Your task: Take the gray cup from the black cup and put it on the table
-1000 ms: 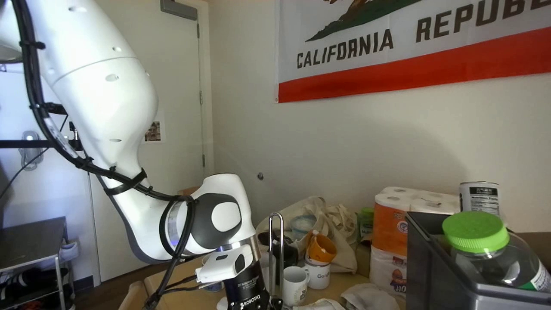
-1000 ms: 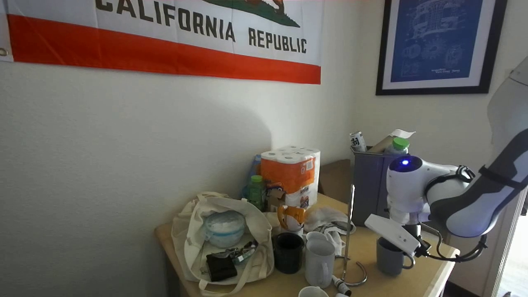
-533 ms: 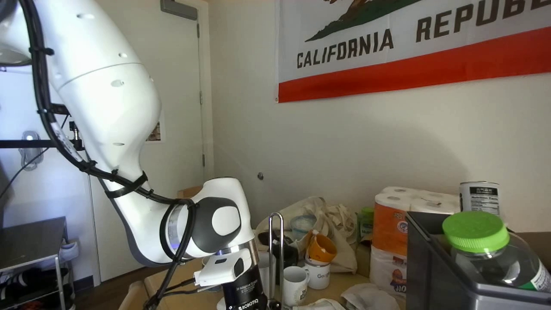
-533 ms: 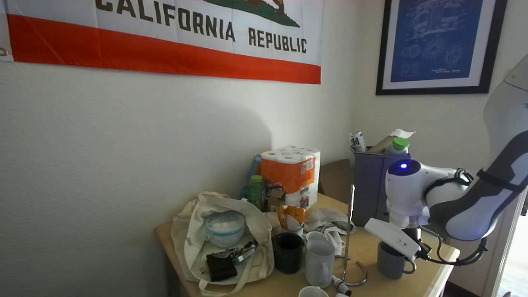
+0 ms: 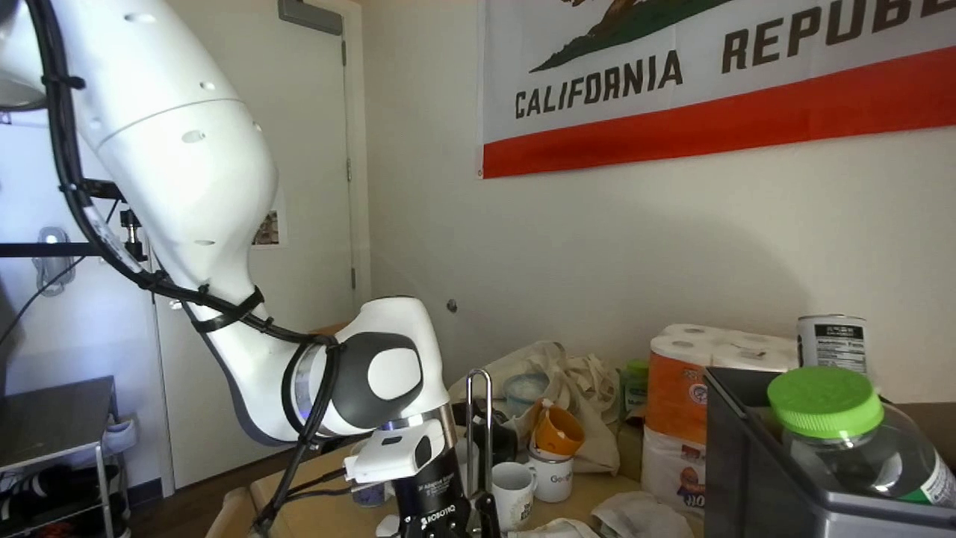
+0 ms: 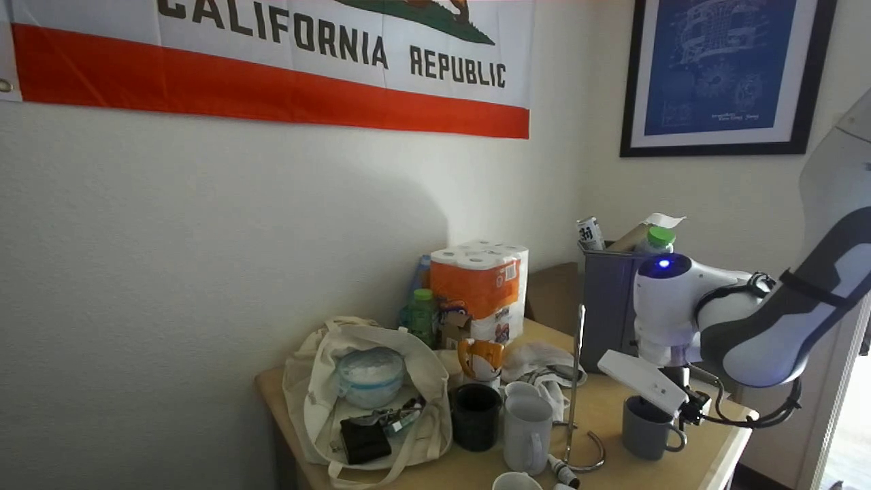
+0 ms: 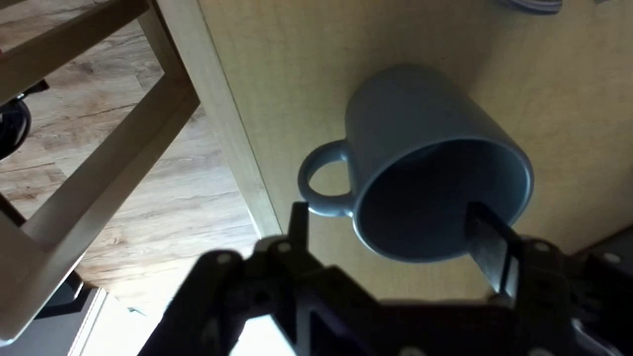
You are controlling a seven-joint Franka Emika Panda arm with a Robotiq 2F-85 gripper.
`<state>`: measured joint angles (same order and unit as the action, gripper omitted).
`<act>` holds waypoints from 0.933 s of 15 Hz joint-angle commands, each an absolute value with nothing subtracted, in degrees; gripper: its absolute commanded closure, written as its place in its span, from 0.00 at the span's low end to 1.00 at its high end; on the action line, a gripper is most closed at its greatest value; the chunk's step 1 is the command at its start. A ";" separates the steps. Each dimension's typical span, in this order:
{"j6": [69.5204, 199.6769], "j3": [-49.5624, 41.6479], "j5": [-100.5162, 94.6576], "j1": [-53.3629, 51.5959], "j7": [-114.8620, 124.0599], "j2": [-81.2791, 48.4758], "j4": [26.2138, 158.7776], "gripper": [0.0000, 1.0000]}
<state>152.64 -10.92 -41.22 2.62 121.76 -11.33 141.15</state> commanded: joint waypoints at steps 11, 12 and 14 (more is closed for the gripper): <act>125.50 -5.95 -24.05 2.76 95.52 2.37 125.45 0.00; 124.70 -5.49 -23.95 2.86 94.57 2.63 124.48 0.00; 123.33 -4.60 -24.54 2.90 93.67 2.77 123.12 0.00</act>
